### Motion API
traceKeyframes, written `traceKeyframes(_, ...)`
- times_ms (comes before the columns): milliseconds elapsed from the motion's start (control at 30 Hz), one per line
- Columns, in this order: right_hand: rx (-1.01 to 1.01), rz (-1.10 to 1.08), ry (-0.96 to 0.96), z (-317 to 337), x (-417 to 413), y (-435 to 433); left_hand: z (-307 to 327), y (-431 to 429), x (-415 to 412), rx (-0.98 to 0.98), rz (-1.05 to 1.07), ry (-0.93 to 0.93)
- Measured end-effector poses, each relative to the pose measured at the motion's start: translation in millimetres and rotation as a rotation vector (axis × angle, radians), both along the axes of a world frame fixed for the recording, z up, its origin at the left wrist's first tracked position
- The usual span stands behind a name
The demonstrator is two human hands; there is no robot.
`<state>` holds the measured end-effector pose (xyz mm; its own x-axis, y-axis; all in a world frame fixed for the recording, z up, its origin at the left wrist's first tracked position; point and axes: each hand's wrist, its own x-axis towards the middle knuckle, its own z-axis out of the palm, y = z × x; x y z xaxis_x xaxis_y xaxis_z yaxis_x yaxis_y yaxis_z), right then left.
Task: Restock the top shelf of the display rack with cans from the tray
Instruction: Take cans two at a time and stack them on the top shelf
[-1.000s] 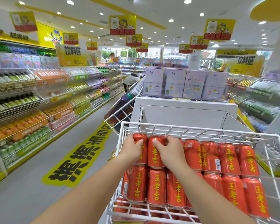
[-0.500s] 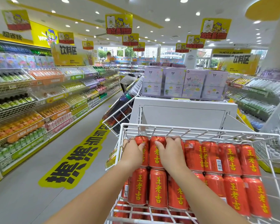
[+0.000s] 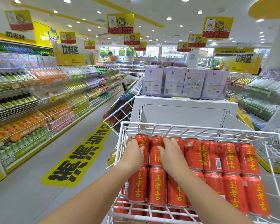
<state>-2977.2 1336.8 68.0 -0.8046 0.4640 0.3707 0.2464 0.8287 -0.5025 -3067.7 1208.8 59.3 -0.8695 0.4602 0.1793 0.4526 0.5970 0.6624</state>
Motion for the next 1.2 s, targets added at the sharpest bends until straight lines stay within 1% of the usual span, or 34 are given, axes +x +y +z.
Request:
traceKeyframes(67, 0.150, -0.012, -0.044, 2.1, 7.1, 1.2, 0.5, -1.9, 4.2, -0.077, -0.033, 0.083)
traceKeyframes(167, 0.380, -0.006, -0.070, -0.4, 20.9, 6.8, 2.8, -7.1, 17.2, -0.210, -0.084, 0.322)
traceKeyframes(233, 0.504, -0.003, -0.108, -2.9, 30.3, 10.9, 4.7, -11.9, 25.6, -0.319, -0.100, 0.460)
traceKeyframes(333, 0.635, -0.004, -0.177, -4.9, 45.4, 16.5, 7.0, -22.4, 39.7, -0.515, -0.137, 0.592)
traceKeyframes(400, 0.644, 0.009, -0.201, -8.7, 57.0, 17.5, 6.7, -30.5, 54.0, -0.608, -0.151, 0.610)
traceKeyframes(467, 0.622, 0.019, -0.220, -14.5, 69.5, 17.1, 4.3, -39.3, 70.1, -0.660, -0.139, 0.591)
traceKeyframes(667, 0.549, 0.019, -0.207, -31.2, 101.6, 2.5, -10.9, -74.0, 112.1, -0.751, -0.111, 0.545)
traceKeyframes(767, 0.528, 0.014, -0.191, -37.4, 122.1, -14.7, -18.1, -89.3, 128.4, -0.721, -0.120, 0.502)
traceKeyframes(833, 0.514, -0.005, -0.181, -42.0, 135.9, -25.0, -26.3, -100.4, 136.5, -0.722, -0.146, 0.523)
traceKeyframes(933, 0.495, -0.034, -0.191, -54.0, 160.7, -47.0, -43.0, -120.0, 150.6, -0.669, -0.168, 0.576)
traceKeyframes(1100, 0.479, -0.063, -0.226, -86.0, 204.5, -94.9, -75.7, -157.1, 179.7, -0.632, -0.212, 0.590)
traceKeyframes(1200, 0.475, -0.069, -0.267, -118.6, 228.7, -121.2, -104.8, -177.4, 197.6, -0.611, -0.241, 0.590)
